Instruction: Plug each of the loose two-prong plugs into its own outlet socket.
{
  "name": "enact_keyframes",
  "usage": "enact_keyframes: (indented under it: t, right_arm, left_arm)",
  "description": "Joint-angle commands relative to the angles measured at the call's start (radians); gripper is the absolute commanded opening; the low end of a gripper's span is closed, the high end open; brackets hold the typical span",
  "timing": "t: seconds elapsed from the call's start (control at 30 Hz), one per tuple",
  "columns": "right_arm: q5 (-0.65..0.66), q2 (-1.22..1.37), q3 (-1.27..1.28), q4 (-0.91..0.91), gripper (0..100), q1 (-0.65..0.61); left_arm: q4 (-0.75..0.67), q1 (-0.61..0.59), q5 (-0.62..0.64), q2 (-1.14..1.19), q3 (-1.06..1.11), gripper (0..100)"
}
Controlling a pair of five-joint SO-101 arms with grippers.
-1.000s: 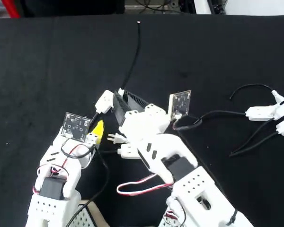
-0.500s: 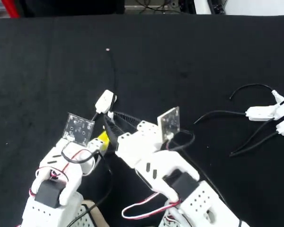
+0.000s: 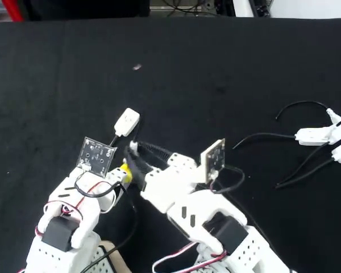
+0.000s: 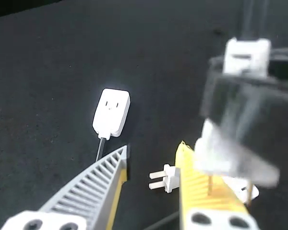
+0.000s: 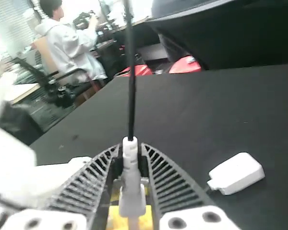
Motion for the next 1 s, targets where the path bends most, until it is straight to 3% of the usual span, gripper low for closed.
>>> enact_keyframes:
  t: [0.0, 0.23, 0.37, 0.63, 0.8, 0.97]
  right_arm:
    - [-0.005, 0.070, -0.015, 0.002, 1.2, -0.044]
    - [-0.003, 0.174, -0.054, 0.005, 1.2, -0.048]
    - [-0.003, 0.229, -0.076, 0.008, 1.2, -0.048]
    - [-0.003, 0.412, -0.142, 0.008, 1.2, -0.051]
    - [-0.003, 0.556, -0.205, 0.009, 1.2, -0.049]
    - [-0.003, 0.654, -0.312, 0.133, 1.2, -0.043]
  left_arm:
    - [-0.028, -0.041, 0.012, -0.006, -0.054, 18]
    - [-0.057, -0.134, 0.008, -0.006, -0.053, 18]
    - [-0.061, -0.142, 0.006, -0.006, -0.053, 18]
    - [-0.206, -0.200, 0.011, -0.006, 0.024, 18]
    - [-0.204, -0.200, 0.011, -0.006, 0.025, 18]
    - [-0.203, -0.202, 0.006, -0.006, 0.030, 18]
